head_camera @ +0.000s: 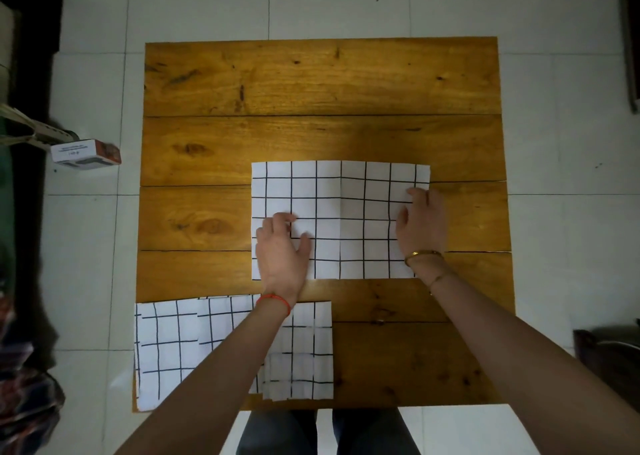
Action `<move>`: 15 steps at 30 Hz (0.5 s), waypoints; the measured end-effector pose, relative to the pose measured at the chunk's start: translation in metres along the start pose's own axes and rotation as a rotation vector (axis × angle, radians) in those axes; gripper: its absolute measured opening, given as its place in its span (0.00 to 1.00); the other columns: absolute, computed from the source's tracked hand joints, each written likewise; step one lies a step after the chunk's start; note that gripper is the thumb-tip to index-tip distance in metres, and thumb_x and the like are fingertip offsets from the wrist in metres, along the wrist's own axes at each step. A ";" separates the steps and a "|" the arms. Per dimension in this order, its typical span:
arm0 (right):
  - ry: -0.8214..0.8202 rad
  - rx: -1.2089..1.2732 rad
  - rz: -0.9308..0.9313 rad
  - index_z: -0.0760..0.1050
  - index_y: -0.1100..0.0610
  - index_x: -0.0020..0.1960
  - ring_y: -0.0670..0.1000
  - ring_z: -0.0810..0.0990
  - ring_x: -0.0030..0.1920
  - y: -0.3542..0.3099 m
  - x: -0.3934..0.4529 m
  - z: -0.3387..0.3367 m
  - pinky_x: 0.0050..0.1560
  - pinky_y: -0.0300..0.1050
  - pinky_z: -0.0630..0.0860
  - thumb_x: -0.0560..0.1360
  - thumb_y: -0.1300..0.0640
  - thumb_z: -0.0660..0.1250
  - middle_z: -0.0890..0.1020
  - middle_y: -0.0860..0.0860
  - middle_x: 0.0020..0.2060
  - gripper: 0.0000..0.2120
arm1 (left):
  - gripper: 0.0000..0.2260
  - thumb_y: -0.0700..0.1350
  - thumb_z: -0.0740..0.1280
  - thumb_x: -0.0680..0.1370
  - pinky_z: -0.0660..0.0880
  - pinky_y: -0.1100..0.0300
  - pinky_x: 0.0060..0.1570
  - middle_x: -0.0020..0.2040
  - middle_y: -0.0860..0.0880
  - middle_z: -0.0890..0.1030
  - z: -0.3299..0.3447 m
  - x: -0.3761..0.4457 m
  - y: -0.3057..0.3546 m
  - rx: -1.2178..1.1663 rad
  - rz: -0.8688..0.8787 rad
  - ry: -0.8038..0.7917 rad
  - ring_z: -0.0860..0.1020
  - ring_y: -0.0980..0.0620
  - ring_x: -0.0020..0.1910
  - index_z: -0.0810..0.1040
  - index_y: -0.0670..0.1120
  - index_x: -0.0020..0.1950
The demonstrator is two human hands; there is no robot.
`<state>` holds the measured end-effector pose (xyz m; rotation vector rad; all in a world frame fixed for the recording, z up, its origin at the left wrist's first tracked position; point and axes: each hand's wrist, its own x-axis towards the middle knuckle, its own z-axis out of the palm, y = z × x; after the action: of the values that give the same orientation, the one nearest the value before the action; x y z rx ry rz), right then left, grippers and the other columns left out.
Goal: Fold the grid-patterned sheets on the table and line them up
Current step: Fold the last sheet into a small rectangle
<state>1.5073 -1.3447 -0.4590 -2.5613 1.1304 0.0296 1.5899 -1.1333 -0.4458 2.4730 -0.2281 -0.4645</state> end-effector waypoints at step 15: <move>-0.132 0.125 0.430 0.74 0.63 0.52 0.58 0.77 0.53 0.025 0.004 -0.002 0.49 0.48 0.74 0.76 0.54 0.65 0.79 0.60 0.51 0.12 | 0.22 0.44 0.67 0.77 0.72 0.54 0.63 0.65 0.47 0.70 0.033 -0.022 0.027 0.111 0.091 -0.230 0.68 0.48 0.64 0.68 0.48 0.70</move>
<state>1.4921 -1.3639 -0.4653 -2.1322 1.5521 0.2200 1.5557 -1.1668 -0.4480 2.5012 -0.4690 -0.7146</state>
